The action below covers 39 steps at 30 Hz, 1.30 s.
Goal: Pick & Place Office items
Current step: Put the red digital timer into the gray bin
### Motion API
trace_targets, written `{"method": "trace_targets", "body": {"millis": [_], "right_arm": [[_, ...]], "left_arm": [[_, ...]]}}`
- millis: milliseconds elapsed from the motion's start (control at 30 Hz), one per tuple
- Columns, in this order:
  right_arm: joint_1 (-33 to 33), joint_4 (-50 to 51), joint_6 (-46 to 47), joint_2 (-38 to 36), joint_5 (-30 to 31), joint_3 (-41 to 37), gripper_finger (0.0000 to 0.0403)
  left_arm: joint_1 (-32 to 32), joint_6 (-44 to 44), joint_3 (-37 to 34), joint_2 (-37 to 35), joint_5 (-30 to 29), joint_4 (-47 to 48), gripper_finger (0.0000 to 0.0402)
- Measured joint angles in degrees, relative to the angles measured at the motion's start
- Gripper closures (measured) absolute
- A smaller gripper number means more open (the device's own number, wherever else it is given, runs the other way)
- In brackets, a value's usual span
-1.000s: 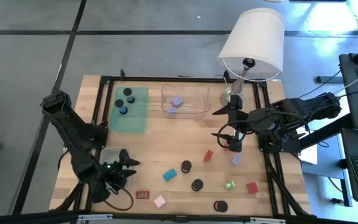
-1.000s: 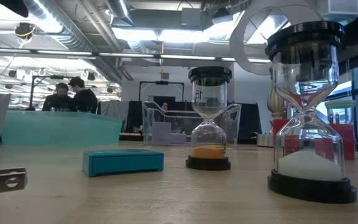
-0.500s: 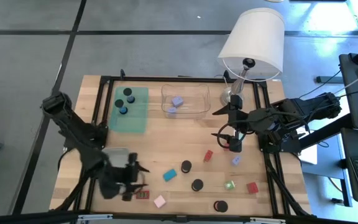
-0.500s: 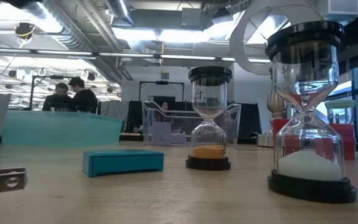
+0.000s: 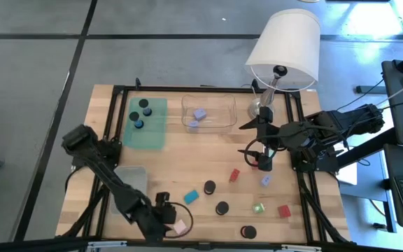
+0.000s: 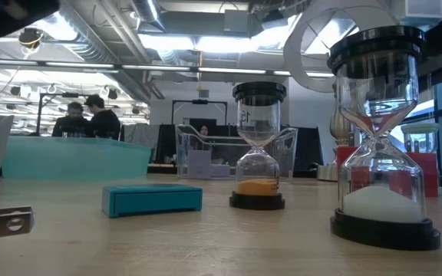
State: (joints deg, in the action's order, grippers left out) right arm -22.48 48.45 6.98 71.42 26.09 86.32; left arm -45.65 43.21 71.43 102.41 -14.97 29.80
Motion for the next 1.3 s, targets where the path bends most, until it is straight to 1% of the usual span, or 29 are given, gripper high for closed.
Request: {"method": "trace_targets", "body": {"millis": [67,167,300,467,600,867,1133,1200,1300], "right_arm": [[0.0,0.0,0.0,0.0,0.0,0.0,0.0052],[0.0,0.0,0.0,0.0,0.0,0.0,0.0052],[0.0,0.0,0.0,0.0,0.0,0.0,0.0052],[0.0,0.0,0.0,0.0,0.0,0.0,0.0052],[0.0,0.0,0.0,0.0,-0.1,0.0,0.0052],[0.0,0.0,0.0,0.0,-0.2,0.0,0.0052],[0.0,0.0,0.0,0.0,-0.2,0.0,0.0052],[0.0,0.0,0.0,0.0,-0.2,0.0,0.0052],[0.0,0.0,0.0,0.0,-0.1,0.0,0.0052]], "left_arm": [[0.0,2.0,2.3,1.8,2.2,5.0,0.0165],[-0.6,4.8,3.2,3.8,4.2,6.2,0.0164],[-1.7,5.6,3.0,4.3,4.3,7.1,0.0164],[-3.3,5.7,3.0,4.3,3.0,8.1,0.0164],[-4.0,5.7,3.0,4.3,-0.6,9.2,0.0164],[-4.2,6.0,3.0,4.3,0.5,9.2,0.0164],[-4.2,6.2,3.0,4.3,0.1,9.4,0.0163],[-4.2,7.1,3.0,4.3,0.1,9.4,0.0158],[-4.2,7.6,3.0,4.3,0.1,9.4,0.0139]]}}
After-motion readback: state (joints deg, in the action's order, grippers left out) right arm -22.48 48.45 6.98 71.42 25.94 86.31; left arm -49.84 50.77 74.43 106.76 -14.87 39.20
